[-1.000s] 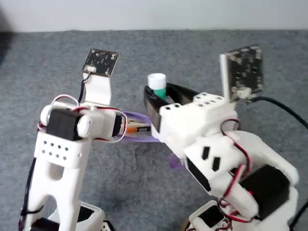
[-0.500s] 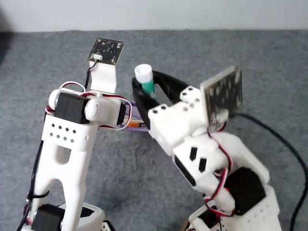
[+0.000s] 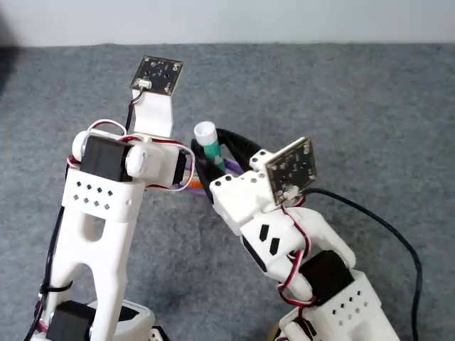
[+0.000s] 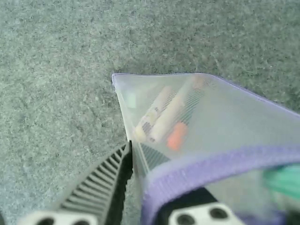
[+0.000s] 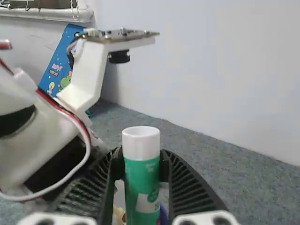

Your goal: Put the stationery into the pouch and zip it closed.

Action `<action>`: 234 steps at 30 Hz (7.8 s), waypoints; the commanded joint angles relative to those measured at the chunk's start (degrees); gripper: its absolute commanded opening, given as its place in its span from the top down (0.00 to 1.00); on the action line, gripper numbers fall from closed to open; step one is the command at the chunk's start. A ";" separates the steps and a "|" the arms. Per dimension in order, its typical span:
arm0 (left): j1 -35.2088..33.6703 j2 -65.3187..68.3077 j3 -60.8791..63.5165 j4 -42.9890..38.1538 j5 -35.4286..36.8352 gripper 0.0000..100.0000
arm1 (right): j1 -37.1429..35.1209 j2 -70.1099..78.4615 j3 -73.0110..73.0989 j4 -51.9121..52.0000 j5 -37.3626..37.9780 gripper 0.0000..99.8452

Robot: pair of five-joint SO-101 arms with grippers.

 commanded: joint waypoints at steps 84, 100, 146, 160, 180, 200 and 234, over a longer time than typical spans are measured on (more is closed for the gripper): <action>0.79 0.18 -1.98 1.14 0.35 0.99 | 14.73 -5.49 -0.26 39.25 7.03 0.99; 3.34 -17.49 1.63 1.14 8.35 0.64 | 17.54 -6.37 -5.54 36.35 8.79 0.99; -14.59 -45.80 46.81 -43.16 -1.05 0.90 | 22.90 -6.55 -7.03 18.24 14.68 0.99; 10.64 -46.42 44.35 -28.31 -1.05 0.90 | 17.80 -3.12 -5.36 6.20 20.31 0.99; 15.82 -45.98 46.11 -34.73 5.01 0.90 | 2.77 4.18 -13.89 12.35 16.00 0.99; 15.12 -46.42 39.87 -20.75 -0.70 0.90 | 3.65 4.70 -17.14 25.80 -8.35 0.99; 16.70 -22.42 30.81 -34.81 3.52 0.90 | 2.42 4.09 -22.77 35.74 3.52 0.99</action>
